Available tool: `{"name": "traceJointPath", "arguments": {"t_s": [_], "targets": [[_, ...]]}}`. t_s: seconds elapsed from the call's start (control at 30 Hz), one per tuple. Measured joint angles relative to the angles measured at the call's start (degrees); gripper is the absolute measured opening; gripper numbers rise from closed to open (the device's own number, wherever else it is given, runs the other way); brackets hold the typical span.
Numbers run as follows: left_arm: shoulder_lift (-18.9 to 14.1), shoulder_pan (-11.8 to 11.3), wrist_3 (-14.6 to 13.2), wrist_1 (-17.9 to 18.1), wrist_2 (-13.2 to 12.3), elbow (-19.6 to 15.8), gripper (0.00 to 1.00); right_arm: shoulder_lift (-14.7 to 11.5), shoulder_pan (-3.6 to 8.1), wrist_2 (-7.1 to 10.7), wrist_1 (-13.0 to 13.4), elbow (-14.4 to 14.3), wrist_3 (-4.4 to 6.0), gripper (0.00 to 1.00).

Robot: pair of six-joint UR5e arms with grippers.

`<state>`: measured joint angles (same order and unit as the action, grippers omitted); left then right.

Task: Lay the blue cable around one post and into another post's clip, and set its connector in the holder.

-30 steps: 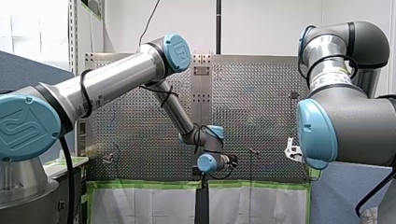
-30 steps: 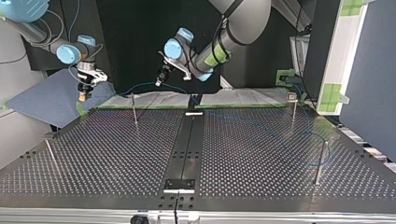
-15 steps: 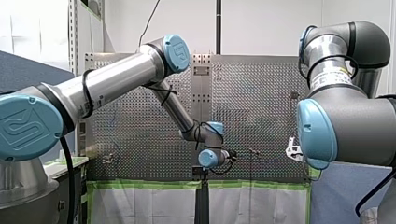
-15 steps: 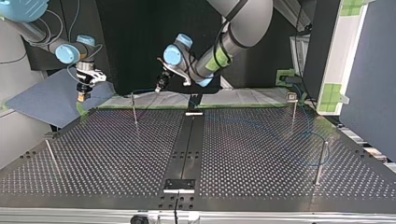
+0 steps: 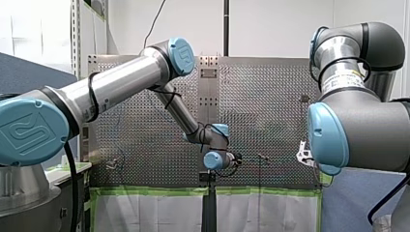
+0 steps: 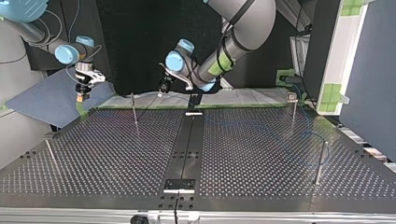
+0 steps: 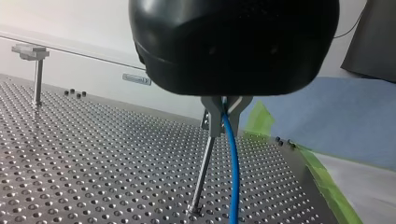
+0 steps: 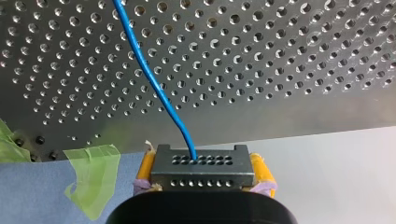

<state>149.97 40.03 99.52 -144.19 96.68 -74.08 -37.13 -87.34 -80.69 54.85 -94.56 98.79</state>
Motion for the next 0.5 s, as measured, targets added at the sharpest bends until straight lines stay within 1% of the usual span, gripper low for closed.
{"name": "traceJointPath", "arguments": {"t_s": [0.13,0.23,0.37,0.47,0.5], "targets": [[0.0,-0.2,-0.4,-0.4,0.0,0.0,0.0,0.1,0.08,-0.03,0.0,0.0,0.0,0.0],[0.0,-0.1,-0.9,-0.9,-0.1,0.0,0.0,0.1,0.09,-0.25,-0.4,0.0,-0.41,0.0],[0.0,0.3,-1.8,-1.6,-0.1,0.0,0.0,0.1,0.12,-1.37,-0.9,0.0,-1.37,0.0],[0.0,0.6,-2.7,-2.2,0.0,0.0,0.0,0.1,0.15,-2.39,-1.5,0.0,-2.37,0.0],[0.0,0.7,-3.0,-2.4,0.0,0.0,0.0,0.1,0.14,-2.6,-1.9,0.0,-2.89,0.0]]}}
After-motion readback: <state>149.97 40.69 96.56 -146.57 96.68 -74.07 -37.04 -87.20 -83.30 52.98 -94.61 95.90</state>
